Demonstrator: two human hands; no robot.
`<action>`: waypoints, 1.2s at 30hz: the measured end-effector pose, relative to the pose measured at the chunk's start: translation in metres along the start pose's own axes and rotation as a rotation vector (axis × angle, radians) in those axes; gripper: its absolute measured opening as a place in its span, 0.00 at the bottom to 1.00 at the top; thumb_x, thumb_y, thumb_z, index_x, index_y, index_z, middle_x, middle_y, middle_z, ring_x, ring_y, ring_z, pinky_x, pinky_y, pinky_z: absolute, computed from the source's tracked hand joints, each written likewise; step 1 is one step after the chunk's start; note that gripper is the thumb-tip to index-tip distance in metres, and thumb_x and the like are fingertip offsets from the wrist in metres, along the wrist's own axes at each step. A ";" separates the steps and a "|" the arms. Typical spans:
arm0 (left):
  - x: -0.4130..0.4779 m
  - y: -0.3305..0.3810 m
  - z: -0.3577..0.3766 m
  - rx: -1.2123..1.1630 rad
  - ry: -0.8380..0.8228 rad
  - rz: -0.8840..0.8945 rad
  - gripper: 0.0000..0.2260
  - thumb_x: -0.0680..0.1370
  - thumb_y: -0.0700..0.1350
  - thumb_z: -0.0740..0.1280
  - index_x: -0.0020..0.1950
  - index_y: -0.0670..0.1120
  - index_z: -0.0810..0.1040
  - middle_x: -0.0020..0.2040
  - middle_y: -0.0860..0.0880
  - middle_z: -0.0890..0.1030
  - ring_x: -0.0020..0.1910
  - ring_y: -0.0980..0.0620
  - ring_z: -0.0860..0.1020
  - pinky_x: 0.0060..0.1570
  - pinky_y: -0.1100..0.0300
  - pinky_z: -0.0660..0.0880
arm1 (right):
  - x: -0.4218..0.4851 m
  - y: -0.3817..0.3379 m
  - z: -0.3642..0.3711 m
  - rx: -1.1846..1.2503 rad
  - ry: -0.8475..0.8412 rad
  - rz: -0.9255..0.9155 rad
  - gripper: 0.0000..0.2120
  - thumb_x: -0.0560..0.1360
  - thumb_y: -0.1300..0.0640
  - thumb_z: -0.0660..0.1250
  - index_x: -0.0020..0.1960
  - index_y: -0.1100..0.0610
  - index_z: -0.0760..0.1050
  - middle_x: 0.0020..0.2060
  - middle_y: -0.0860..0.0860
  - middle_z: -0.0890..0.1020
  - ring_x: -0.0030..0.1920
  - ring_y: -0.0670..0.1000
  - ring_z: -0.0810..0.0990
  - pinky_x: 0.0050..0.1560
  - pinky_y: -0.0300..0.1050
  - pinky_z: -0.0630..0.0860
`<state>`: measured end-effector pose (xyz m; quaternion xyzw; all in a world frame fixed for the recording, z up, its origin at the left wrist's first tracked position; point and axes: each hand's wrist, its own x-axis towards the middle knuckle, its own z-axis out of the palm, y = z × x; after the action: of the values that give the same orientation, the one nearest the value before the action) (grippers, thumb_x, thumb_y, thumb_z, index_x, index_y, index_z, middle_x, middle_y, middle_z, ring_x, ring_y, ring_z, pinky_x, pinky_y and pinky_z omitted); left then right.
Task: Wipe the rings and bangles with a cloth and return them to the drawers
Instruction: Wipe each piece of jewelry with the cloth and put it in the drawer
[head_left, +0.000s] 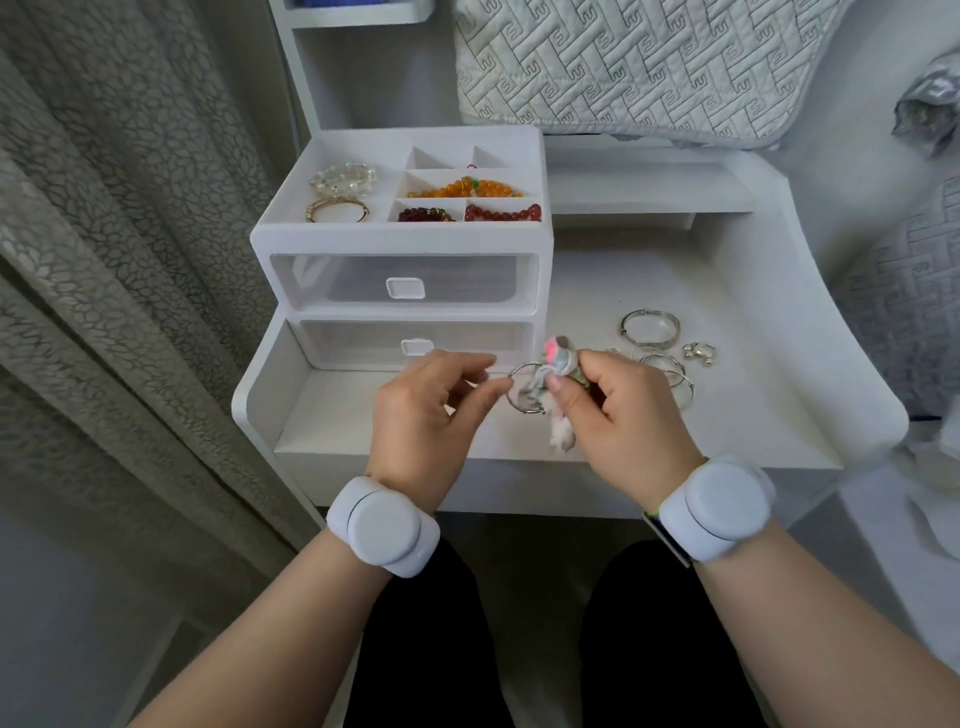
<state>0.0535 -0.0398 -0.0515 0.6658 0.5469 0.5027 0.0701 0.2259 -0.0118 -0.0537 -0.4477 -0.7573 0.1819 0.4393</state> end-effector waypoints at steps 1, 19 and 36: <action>0.002 -0.006 0.000 0.025 0.002 -0.057 0.10 0.73 0.47 0.71 0.52 0.45 0.81 0.42 0.53 0.80 0.39 0.59 0.76 0.40 0.75 0.71 | -0.001 0.001 -0.001 0.009 0.012 0.033 0.14 0.76 0.52 0.62 0.35 0.59 0.75 0.27 0.51 0.77 0.28 0.50 0.72 0.31 0.49 0.71; 0.022 -0.058 -0.005 0.415 -0.039 -0.097 0.15 0.74 0.40 0.69 0.60 0.42 0.77 0.55 0.43 0.77 0.51 0.41 0.76 0.47 0.54 0.71 | 0.037 -0.002 0.017 -0.065 -0.025 -0.055 0.16 0.74 0.52 0.60 0.47 0.63 0.81 0.54 0.51 0.75 0.50 0.50 0.76 0.49 0.44 0.74; -0.015 -0.051 -0.024 0.324 0.095 0.047 0.04 0.72 0.40 0.71 0.45 0.41 0.79 0.42 0.46 0.78 0.38 0.49 0.76 0.37 0.58 0.73 | 0.044 -0.012 0.008 0.105 -0.061 0.071 0.11 0.76 0.59 0.66 0.37 0.62 0.77 0.33 0.58 0.76 0.32 0.52 0.72 0.37 0.46 0.70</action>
<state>0.0035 -0.0424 -0.0816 0.6565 0.6076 0.4405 -0.0760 0.2039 0.0194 -0.0282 -0.4450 -0.7434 0.2505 0.4319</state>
